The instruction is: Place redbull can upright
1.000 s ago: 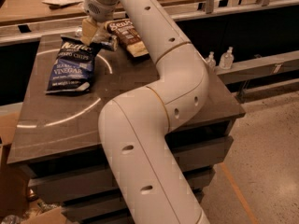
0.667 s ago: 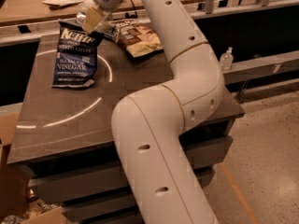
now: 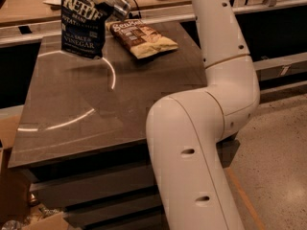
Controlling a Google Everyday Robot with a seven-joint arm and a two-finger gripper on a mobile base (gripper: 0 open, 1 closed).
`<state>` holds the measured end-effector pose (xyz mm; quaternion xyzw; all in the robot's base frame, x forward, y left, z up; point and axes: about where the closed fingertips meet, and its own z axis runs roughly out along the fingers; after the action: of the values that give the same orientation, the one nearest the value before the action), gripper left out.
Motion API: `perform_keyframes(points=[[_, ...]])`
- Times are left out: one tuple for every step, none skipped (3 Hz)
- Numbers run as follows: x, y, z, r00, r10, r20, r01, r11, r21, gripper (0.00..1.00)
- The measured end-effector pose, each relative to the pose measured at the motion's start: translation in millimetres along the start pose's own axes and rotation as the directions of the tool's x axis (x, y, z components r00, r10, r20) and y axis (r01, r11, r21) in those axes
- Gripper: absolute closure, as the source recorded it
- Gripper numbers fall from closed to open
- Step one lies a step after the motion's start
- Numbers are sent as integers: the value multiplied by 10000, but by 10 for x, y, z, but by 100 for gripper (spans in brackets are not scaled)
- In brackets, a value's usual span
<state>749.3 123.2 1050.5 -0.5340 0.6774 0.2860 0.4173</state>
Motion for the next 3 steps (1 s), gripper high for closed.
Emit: perform_keyframes(points=[[-123, -75, -302, 9835, -33, 1808, 79, 9997, -247, 100], [-103, -187, -501, 9363, 121, 3509, 105, 9980, -624, 100], [68, -280, -641, 9200, 455, 3893, -207, 9975, -675, 100]])
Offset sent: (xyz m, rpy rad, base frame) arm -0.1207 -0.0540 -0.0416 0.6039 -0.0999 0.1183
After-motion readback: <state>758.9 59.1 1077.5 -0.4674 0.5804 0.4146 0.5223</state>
